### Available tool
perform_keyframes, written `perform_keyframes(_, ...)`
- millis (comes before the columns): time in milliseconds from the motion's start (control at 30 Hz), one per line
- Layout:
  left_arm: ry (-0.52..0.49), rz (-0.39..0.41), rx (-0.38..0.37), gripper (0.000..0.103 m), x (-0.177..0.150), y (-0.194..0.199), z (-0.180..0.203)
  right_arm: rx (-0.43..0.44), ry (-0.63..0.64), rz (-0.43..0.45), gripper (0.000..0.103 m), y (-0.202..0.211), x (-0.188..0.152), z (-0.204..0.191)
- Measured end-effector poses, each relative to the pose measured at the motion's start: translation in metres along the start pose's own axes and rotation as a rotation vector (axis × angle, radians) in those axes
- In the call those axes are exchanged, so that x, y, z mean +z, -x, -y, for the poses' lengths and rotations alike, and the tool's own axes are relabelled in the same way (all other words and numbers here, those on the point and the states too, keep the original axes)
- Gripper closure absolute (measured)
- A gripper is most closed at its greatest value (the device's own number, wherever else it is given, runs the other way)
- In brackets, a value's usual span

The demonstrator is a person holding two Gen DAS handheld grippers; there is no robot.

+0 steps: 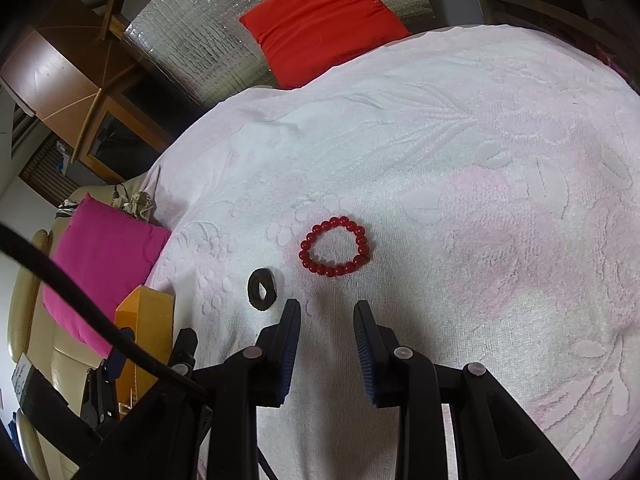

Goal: Organize jewelry
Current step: 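Move both tools back over the black rubber ring and red bead bracelet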

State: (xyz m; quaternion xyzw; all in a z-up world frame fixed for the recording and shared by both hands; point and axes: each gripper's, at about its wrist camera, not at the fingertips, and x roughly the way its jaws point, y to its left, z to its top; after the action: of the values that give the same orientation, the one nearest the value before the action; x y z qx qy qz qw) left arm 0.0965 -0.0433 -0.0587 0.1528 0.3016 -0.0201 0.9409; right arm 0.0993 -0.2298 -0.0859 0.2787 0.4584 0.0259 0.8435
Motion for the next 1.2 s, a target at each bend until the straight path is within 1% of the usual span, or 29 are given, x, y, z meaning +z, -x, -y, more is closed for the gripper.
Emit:
perform_keyframes(467,-0.008,-0.014,0.007,0.015,0.000,-0.002,0.000,0.001,0.001,0.004,0.073,0.002,0.000,0.001)
perform_keyframes(600,-0.001,-0.047,0.017,0.015,-0.001,-0.010,-0.006,0.002,-0.003,0.005,0.073,0.003,0.000,0.001)
perform_keyframes(867,0.085,-0.121,0.025,0.015,-0.004,-0.028,-0.033,-0.002,-0.018,0.008,0.073,0.004,0.003,0.008)
perform_keyframes(1033,0.094,-0.150,0.034,0.015,-0.007,-0.035,-0.036,-0.010,-0.019,0.009,0.073,0.004,0.004,0.010)
perform_keyframes(1200,0.084,-0.153,0.032,0.015,-0.007,-0.035,-0.034,-0.017,-0.022,0.007,0.073,0.004,0.004,0.013)
